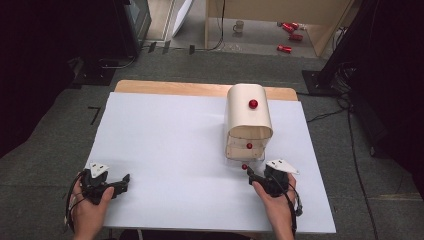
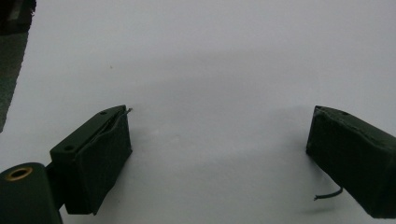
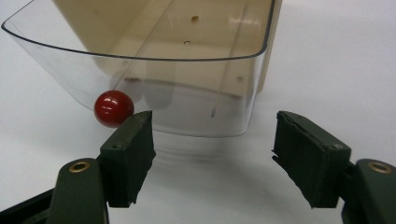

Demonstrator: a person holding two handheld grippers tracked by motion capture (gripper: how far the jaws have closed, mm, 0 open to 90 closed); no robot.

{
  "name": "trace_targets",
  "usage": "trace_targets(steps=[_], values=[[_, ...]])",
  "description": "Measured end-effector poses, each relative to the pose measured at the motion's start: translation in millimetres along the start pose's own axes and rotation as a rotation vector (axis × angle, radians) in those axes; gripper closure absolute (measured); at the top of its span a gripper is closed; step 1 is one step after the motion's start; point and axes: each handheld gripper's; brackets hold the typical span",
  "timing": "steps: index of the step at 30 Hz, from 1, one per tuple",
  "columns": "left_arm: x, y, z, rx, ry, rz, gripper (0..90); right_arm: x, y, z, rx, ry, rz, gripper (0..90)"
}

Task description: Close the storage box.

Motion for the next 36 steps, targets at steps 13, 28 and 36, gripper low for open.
trace_targets(steps=[13,28,36], values=[[0.1,0.0,0.0,-0.001,0.001,0.000,6.4,8.6,2.3,-16.3,0.026,0.021,0.018,27.4],[0.0,-0.1,0.0,0.000,-0.001,0.000,6.4,9.7,8.3,-18.1,0.002,0.011,0.014,12.2],[0.0,0.1,0.0,-0.001,0.001,0.000,6.4,-5.0,27.6,-1.2,0.012,-0.004,0.040,2.3]])
Point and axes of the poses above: each handheld gripper's, and its own axes: x roughly forward along the jaws, z roughly out of its underside, y roughly to its right, and after that the axes turned 10 degrees about -y, right-handed
